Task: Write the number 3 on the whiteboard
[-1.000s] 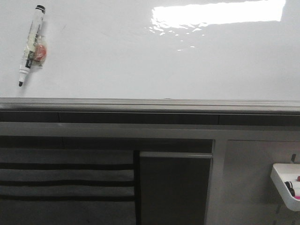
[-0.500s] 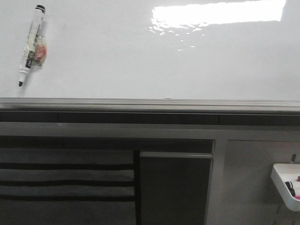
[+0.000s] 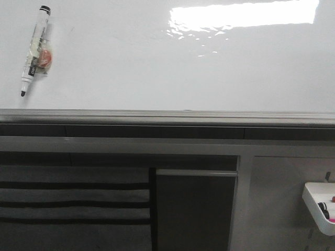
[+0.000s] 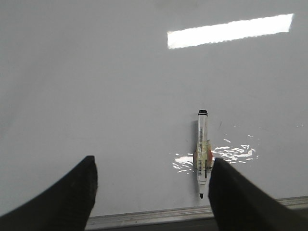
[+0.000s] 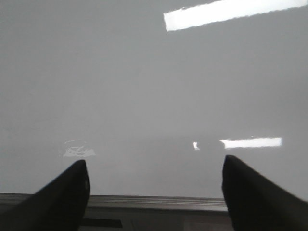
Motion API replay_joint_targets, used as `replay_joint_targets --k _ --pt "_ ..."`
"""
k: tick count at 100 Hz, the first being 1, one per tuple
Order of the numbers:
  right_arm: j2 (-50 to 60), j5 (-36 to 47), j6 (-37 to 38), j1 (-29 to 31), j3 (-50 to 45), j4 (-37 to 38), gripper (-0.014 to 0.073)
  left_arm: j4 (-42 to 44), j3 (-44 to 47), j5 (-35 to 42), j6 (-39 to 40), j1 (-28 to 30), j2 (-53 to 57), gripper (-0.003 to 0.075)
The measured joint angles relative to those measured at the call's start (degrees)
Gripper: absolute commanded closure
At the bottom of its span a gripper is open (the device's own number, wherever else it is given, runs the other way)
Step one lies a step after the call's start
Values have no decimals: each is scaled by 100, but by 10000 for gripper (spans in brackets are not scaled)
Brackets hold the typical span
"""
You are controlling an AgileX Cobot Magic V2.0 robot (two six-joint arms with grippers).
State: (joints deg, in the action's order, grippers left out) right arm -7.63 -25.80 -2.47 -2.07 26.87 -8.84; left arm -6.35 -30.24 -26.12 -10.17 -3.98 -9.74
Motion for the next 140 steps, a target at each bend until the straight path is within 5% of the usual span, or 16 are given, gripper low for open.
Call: replay_joint_targets --k 60,83,114,140 --pt "0 -62 0 0 0 0 64 -61 0 -34 0 0 -36 381" --pt "-406 -868 -33 0 348 -54 64 -109 -111 -408 -318 -253 -591 426" --pt "-1598 -1674 -2050 0 860 -1823 64 -85 -297 -185 -355 -942 -2446 486" --pt "-1829 -1682 -2356 0 860 -2258 64 -395 -321 978 -364 -965 -4120 501"
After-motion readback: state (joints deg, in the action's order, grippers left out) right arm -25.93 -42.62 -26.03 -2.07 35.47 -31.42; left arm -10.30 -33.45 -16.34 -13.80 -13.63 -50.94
